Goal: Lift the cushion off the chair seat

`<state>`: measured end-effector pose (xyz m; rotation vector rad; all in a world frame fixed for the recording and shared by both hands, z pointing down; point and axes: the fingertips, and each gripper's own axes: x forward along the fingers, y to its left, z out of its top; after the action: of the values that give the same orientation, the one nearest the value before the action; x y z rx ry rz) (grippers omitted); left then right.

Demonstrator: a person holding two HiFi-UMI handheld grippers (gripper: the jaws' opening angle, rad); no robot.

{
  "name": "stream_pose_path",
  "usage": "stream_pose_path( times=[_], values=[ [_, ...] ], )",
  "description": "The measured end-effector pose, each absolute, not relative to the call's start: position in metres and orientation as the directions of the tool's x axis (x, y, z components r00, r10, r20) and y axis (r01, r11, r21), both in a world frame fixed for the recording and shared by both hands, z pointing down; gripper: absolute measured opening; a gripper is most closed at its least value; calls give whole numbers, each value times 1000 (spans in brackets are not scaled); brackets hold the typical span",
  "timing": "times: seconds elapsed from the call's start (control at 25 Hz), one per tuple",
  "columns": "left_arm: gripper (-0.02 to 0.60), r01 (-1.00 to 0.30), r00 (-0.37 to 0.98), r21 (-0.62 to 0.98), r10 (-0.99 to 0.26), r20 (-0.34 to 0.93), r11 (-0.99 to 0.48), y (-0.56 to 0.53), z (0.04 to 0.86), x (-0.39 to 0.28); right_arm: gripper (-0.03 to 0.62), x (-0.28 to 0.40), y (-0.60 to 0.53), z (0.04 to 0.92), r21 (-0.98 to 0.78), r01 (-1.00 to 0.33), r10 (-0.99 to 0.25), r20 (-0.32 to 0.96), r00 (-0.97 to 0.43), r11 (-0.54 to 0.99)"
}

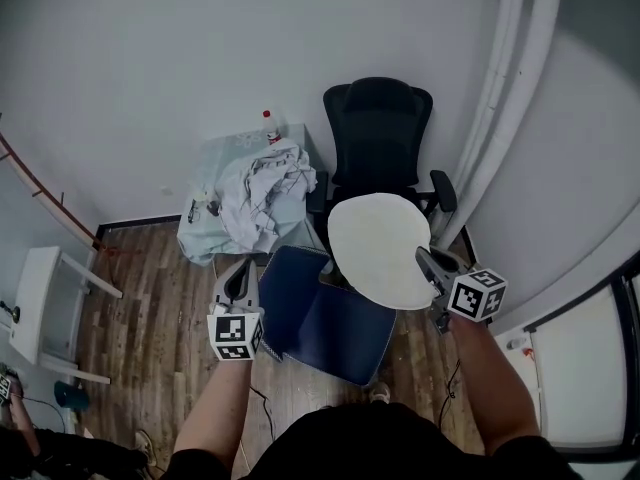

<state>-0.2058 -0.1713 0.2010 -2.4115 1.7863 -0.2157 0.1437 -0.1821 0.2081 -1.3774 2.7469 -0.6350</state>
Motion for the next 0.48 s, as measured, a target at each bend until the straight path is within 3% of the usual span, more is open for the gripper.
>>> stream_pose_path(
  times=[0.48],
  values=[
    [5, -935, 295, -195, -955, 37, -296, -181, 201, -200, 41, 149, -182, 200, -296, -798, -791, 175, -586, 525]
  ],
)
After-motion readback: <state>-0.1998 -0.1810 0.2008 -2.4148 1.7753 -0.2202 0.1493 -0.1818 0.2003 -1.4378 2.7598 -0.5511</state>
